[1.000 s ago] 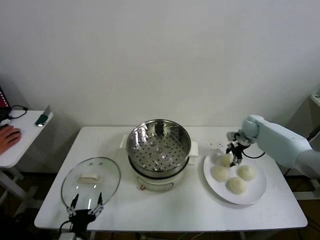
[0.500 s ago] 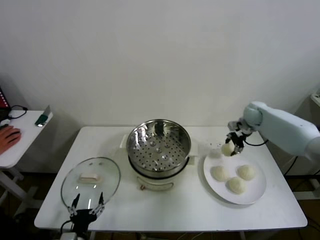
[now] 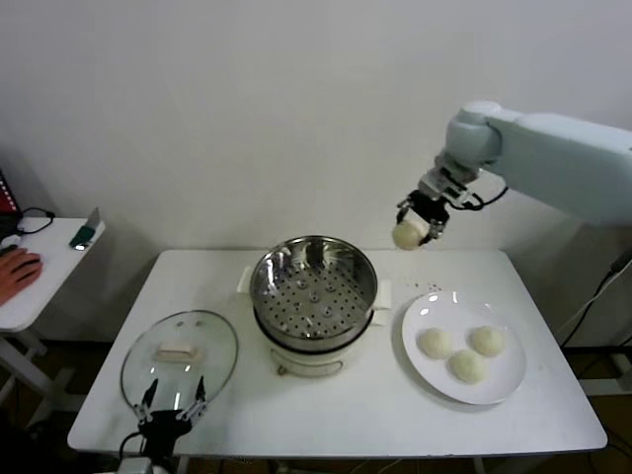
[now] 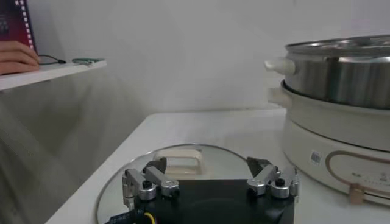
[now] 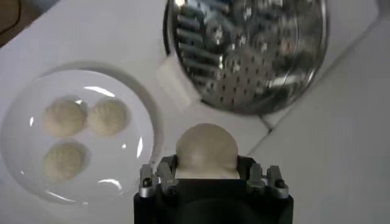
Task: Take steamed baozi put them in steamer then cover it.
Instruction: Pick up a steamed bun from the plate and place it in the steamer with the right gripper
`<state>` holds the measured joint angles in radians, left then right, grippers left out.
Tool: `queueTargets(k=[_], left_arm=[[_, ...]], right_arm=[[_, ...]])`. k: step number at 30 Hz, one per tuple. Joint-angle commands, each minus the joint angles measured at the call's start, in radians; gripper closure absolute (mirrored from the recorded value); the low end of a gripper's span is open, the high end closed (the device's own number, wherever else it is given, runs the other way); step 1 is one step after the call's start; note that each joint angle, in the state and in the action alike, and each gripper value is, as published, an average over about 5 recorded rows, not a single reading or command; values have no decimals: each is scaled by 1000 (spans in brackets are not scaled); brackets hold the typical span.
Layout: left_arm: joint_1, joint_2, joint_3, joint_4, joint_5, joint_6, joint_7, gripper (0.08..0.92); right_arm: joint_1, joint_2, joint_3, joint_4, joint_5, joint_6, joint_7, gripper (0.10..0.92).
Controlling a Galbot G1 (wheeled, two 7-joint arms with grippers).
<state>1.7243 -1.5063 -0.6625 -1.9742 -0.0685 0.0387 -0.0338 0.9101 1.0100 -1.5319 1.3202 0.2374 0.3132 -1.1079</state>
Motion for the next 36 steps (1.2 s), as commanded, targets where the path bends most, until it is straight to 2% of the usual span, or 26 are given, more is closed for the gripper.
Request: queueTargets(k=[1,15,29,36], left_arm=[[3,-2,0,-3,-3,0,-2,177],[4,0,-2,-4,-4,0,-1,177],[0,-1,-1,-2,-8,-3,-2,177],[-4,0,-1,-1,-12,-3,-2,177]], right_arm=[[22,148,-45,149,-67,112,39,381],[-288,319,91,-213,-400,211,158,380],[-380,398,132,-435,-449,265,182,380],[-400,426,137,-498,-453,280,179,380]])
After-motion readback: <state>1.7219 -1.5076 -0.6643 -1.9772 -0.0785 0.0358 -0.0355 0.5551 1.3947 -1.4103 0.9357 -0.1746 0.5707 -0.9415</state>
